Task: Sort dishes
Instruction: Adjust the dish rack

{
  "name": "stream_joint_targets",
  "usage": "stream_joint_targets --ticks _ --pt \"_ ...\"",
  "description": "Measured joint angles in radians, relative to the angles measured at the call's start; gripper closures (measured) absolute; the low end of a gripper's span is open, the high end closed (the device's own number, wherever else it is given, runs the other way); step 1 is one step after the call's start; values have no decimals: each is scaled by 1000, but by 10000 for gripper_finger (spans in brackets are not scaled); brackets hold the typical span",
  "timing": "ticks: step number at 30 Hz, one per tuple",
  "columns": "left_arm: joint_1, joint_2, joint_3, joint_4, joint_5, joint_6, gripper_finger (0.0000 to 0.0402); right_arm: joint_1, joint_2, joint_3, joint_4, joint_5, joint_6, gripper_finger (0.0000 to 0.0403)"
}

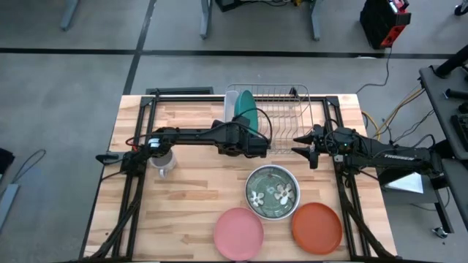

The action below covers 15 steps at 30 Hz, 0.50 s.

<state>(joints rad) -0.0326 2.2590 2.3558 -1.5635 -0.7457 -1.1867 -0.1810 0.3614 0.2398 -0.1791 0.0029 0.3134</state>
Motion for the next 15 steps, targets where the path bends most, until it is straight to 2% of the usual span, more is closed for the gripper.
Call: stream_joint_targets --ticks 5,15 --pt "0 -21 0 -1 53 69 154 0 0 0 -1 0 0 175" --pt "-26 -101 0 -8 289 353 154 0 0 4 -5 -15 -26 182"
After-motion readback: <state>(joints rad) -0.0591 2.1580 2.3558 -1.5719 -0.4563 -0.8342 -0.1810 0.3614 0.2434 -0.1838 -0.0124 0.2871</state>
